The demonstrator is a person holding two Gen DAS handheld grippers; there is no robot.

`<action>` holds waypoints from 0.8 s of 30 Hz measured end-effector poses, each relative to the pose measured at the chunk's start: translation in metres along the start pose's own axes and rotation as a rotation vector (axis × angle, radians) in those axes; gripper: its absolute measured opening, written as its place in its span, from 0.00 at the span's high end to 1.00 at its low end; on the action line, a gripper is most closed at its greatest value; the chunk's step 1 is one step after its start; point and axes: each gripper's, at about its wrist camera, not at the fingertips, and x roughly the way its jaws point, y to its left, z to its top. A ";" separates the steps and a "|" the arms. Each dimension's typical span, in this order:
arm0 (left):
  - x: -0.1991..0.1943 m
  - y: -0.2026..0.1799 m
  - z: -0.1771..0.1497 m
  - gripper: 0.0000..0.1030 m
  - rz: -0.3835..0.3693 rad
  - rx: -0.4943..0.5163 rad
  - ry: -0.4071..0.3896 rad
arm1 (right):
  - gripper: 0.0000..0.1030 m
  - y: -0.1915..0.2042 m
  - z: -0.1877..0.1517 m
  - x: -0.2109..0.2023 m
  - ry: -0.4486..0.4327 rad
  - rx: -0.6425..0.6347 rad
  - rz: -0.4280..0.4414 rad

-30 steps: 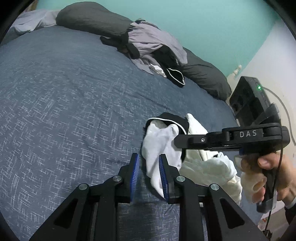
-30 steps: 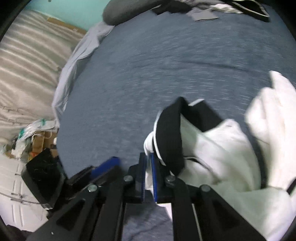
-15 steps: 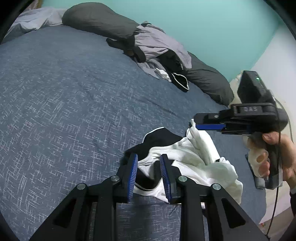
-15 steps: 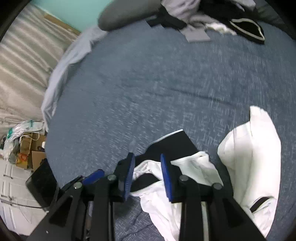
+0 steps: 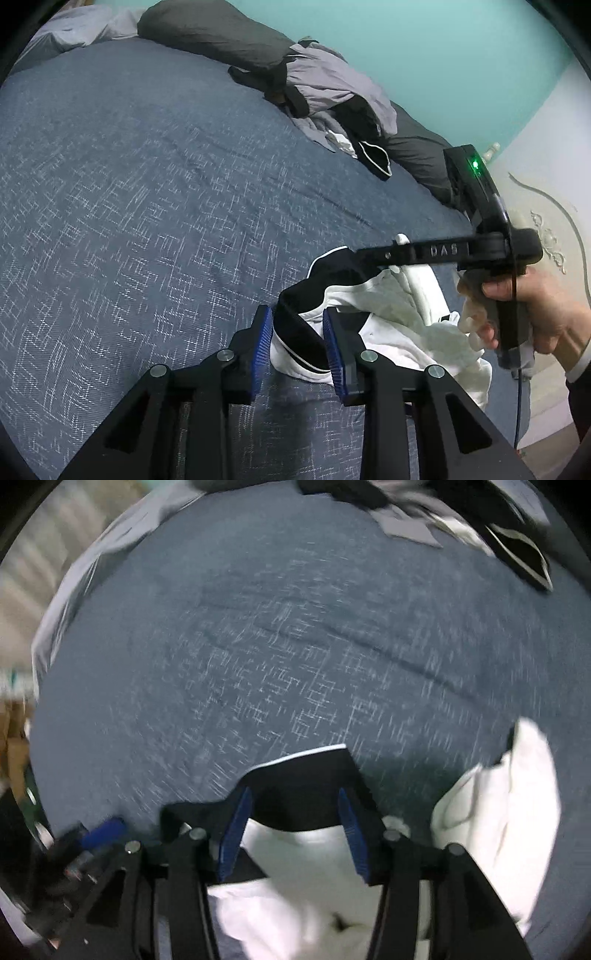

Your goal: Fold clothes

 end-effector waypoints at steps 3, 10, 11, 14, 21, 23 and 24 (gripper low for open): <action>0.001 0.001 -0.001 0.69 0.004 -0.004 0.002 | 0.51 0.005 -0.003 0.003 0.033 -0.103 -0.057; 0.000 0.001 -0.001 0.68 0.008 -0.004 0.000 | 0.51 0.022 -0.009 0.012 0.046 -0.280 -0.120; 0.000 0.001 -0.001 0.68 0.008 -0.004 0.000 | 0.51 0.024 -0.009 0.015 0.049 -0.296 -0.133; -0.001 0.002 0.000 0.68 0.008 -0.005 -0.001 | 0.51 0.026 -0.010 0.024 0.053 -0.341 -0.161; 0.001 0.000 -0.001 0.68 0.004 0.001 0.004 | 0.77 0.027 -0.015 0.030 0.023 -0.393 -0.125; 0.002 0.000 -0.001 0.68 0.006 0.002 0.006 | 0.86 0.031 -0.018 0.029 0.017 -0.417 -0.116; 0.002 0.000 -0.001 0.68 0.006 0.002 0.006 | 0.89 0.031 -0.019 0.027 0.011 -0.416 -0.111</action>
